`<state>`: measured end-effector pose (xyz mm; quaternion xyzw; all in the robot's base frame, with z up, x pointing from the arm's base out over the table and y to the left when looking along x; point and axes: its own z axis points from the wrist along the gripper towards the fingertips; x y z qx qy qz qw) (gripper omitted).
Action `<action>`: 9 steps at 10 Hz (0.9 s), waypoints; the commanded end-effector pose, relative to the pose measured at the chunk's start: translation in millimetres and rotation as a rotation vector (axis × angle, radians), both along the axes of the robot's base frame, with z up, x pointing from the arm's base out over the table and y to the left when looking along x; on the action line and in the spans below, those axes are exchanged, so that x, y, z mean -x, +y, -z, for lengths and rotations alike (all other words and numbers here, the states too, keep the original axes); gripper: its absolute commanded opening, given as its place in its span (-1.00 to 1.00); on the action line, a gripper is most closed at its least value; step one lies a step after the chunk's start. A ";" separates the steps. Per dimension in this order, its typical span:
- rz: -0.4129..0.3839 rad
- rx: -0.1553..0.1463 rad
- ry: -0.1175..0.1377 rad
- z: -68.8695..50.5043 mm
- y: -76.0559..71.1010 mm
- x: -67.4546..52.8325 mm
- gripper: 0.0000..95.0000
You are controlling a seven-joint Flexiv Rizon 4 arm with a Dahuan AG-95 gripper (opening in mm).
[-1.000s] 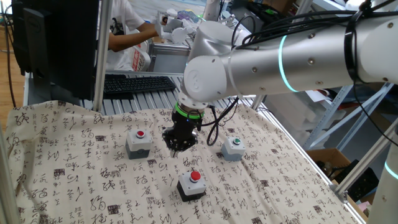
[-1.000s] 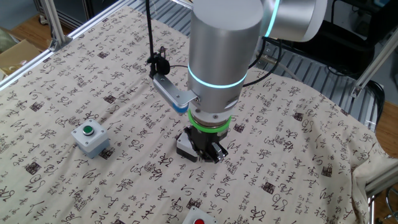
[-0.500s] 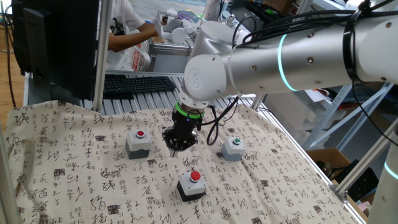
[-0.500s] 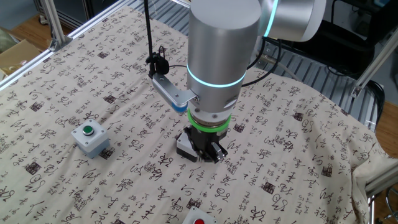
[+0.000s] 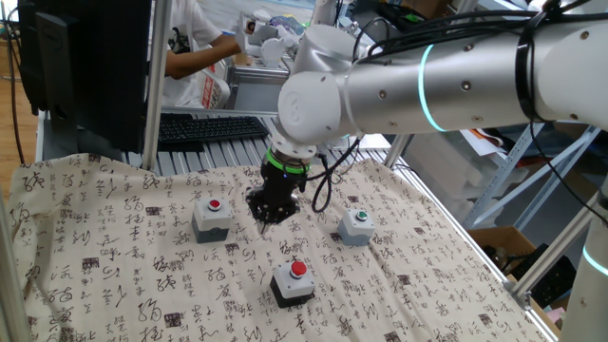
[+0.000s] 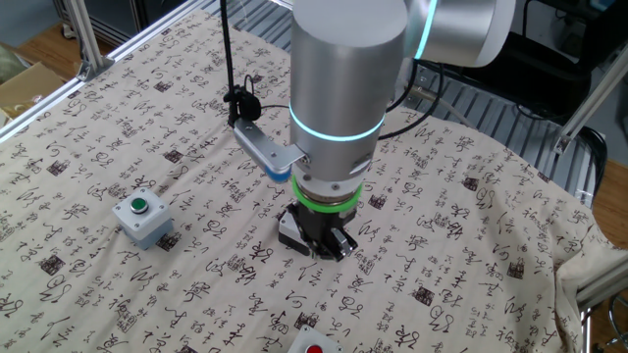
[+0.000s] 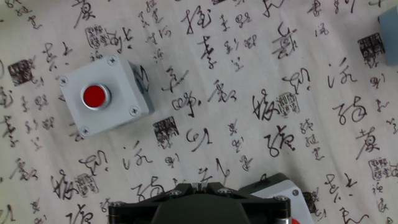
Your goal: Press three buttons from left to right in sequence
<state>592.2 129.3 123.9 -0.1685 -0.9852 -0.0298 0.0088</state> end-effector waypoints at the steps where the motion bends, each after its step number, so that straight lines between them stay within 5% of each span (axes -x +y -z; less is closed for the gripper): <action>1: 0.008 0.004 0.006 -2.3 5.2 -2.3 -1.00; 9: 0.032 0.006 0.022 -8.4 35.8 -26.2 -1.00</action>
